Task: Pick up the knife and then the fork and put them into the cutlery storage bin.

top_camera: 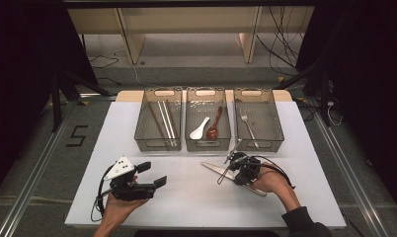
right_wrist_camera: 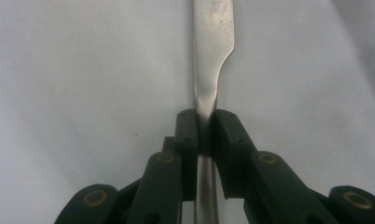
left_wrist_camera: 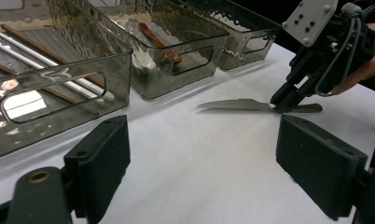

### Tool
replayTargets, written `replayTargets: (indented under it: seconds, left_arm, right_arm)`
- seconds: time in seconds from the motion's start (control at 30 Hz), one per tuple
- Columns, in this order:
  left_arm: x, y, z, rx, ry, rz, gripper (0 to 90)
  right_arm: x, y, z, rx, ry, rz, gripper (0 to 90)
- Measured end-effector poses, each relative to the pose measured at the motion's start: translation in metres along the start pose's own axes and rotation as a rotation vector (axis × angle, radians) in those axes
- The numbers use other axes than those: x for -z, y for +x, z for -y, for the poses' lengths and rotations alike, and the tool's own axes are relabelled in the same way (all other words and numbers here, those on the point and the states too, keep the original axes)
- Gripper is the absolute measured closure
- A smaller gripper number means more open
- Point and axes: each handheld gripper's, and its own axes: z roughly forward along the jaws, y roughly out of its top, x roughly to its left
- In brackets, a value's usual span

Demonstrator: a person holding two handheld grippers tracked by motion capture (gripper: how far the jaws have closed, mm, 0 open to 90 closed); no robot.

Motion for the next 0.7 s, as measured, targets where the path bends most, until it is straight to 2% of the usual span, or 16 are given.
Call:
replayTargets:
  seconds: [0.37,0.6,0.7]
  left_arm:
    - [0.000,0.000,0.000,0.002,-0.004,-0.001,17.2]
    - [0.000,0.000,0.000,0.002,-0.007,-0.003,17.2]
    - [0.000,0.000,0.000,0.003,-0.009,-0.003,17.2]
  right_arm:
    - [0.012,0.000,0.004,-0.019,-0.074,-0.011,80.5]
    - [0.030,-0.002,0.004,-0.035,-0.143,-0.032,80.5]
    - [0.039,-0.005,0.003,-0.041,-0.180,-0.017,80.5]
